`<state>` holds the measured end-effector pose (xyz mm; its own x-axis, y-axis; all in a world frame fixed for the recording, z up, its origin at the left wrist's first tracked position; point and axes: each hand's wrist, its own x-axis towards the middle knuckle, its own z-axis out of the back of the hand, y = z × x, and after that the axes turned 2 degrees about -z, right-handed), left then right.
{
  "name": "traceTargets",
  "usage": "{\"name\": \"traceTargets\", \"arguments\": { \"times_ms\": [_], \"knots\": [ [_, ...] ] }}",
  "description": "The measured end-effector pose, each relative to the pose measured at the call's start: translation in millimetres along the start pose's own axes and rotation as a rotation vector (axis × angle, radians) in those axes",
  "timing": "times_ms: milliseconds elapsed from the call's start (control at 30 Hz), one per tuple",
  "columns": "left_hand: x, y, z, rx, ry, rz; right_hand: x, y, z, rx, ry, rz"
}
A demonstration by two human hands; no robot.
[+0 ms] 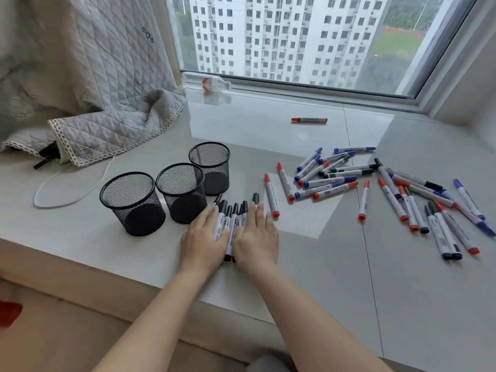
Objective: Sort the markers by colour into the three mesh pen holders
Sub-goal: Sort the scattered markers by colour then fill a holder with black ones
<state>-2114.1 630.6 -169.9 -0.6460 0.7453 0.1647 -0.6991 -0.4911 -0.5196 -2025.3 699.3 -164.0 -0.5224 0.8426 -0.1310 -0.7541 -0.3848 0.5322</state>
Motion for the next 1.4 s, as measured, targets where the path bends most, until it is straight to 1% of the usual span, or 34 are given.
{"name": "traceTargets", "arguments": {
  "times_ms": [100, 233, 600, 767, 833, 933, 1000, 1067, 1100, 1167, 1267, 1400],
  "knots": [
    [-3, 2, 0, 0.01, -0.038, -0.044, 1, -4, 0, -0.017, -0.011, 0.1],
    [-3, 1, -1, 0.007, -0.053, -0.06, 0, -8, 0, -0.023, 0.007, 0.16],
    [-5, 1, 2, -0.076, -0.055, -0.011, 1, -9, 3, -0.007, 0.044, 0.182],
    [-3, 2, 4, -0.096, -0.019, -0.02, 3, -12, 7, -0.05, 0.055, 0.202],
    [-2, 2, 6, -0.104, -0.003, -0.011, 3, -13, 9, -0.056, 0.085, 0.208],
    [-2, -3, 9, -0.139, -0.028, 0.002, 3, -12, 15, 0.012, 0.103, 0.221],
    [-2, -12, 12, -0.141, -0.089, -0.022, 2, -13, 25, 0.144, 0.045, 0.221],
    [2, -25, 15, -0.142, -0.127, -0.072, 4, -20, 42, 0.245, -0.068, 0.191],
    [5, -33, 16, -0.149, -0.128, -0.098, 4, -27, 52, 0.256, -0.127, 0.171],
    [15, -56, 15, -0.174, -0.115, -0.149, 9, -46, 75, 0.241, -0.213, 0.128],
    [36, -97, 6, -0.177, -0.074, -0.222, 21, -85, 111, 0.167, -0.286, 0.051],
    [73, -152, -21, -0.187, 0.051, -0.282, 40, -145, 158, 0.024, -0.358, -0.026]
  ]
}}
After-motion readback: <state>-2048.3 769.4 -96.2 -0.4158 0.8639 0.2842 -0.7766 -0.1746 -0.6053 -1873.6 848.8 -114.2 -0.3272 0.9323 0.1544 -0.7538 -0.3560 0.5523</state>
